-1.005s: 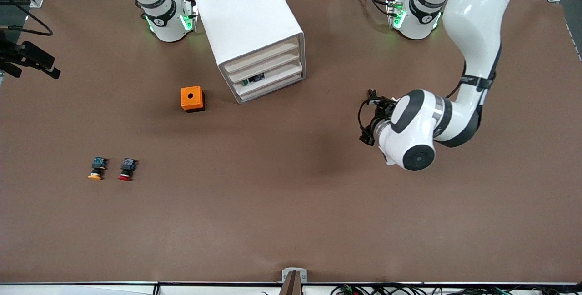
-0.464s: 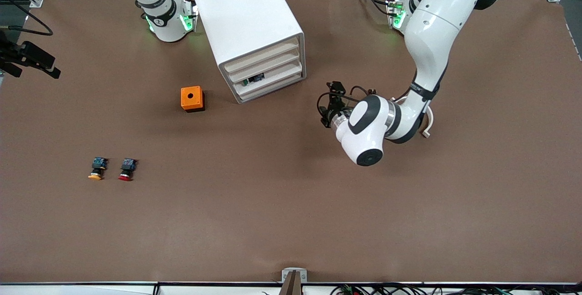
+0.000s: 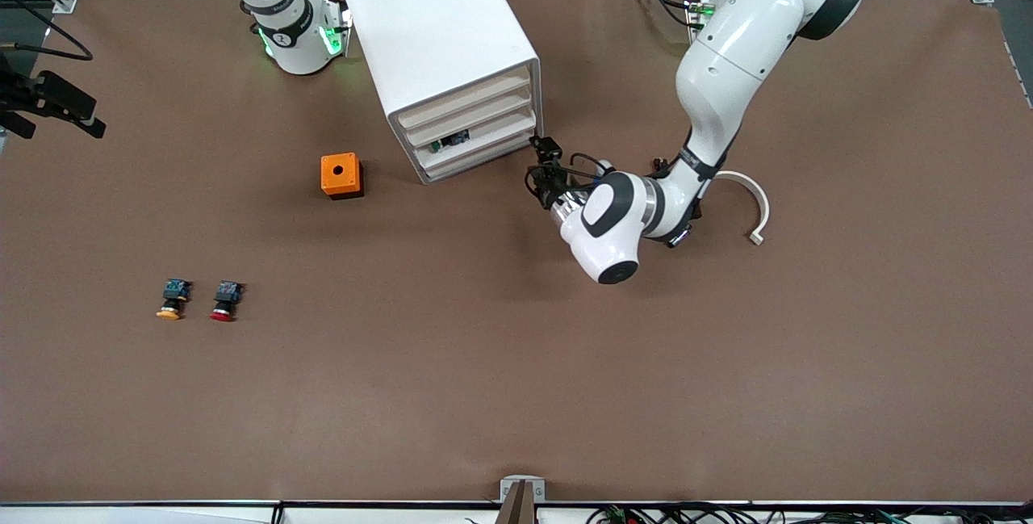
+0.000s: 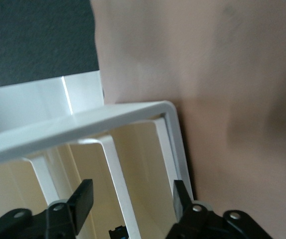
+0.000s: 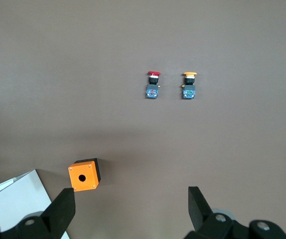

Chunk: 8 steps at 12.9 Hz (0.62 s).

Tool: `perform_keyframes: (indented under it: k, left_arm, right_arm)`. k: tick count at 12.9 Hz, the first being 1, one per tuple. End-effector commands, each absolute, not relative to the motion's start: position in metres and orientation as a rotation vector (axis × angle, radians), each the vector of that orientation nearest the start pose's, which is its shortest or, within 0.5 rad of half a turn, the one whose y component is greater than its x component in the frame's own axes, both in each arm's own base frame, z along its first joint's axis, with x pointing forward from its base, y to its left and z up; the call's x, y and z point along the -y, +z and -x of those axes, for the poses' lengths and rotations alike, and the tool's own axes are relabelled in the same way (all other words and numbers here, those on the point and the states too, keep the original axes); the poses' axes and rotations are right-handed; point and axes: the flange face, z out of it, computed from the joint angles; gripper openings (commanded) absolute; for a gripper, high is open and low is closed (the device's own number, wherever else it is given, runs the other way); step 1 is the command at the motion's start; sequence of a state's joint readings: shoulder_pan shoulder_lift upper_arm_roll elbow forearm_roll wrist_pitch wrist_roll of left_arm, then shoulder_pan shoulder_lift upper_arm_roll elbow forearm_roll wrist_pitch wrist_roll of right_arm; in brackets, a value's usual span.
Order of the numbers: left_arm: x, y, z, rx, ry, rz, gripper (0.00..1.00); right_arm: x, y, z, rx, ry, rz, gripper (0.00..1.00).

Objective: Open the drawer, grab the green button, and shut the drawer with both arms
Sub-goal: 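Pull the drawer open with the left gripper while the right gripper approaches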

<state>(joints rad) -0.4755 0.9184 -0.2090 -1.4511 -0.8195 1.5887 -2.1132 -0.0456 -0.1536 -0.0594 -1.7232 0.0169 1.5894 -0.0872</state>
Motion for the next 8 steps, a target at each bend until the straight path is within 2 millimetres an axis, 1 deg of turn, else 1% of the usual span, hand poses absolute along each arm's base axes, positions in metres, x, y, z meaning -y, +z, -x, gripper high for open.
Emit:
perform_keyframes:
  k: [1,2,4,5,6,7,8]
  left_arm:
    - [0.472,0.152,-0.462,1.793,1.390,1.266,0.66]
    - [0.481,0.147,-0.451,1.775,1.390,1.250,0.63]
    - [0.493,0.143,-0.440,1.764,1.393,1.222,0.59]
    - [0.495,0.140,-0.436,1.760,1.389,1.221,0.56]
    - [0.499,0.136,-0.430,1.755,1.382,1.220,0.54]
    - [0.502,0.135,-0.427,1.750,1.378,1.223,0.54]
    - [0.503,0.134,-0.426,1.747,1.384,1.218,0.54]
  right_arm:
    - [0.057,0.639,-0.499,-0.011,-0.041,3.127,1.00]
    - [0.057,0.640,-0.498,-0.011,-0.041,3.127,1.00]
    - [0.058,0.639,-0.498,-0.014,-0.038,3.127,1.00]
    - [0.058,0.642,-0.499,-0.016,-0.043,3.127,1.00]
    - [0.058,0.641,-0.502,-0.026,-0.043,3.128,1.00]
    - [0.059,0.640,-0.503,-0.038,-0.038,3.127,1.00]
    - [0.058,0.633,-0.507,-0.024,-0.020,3.124,1.00]
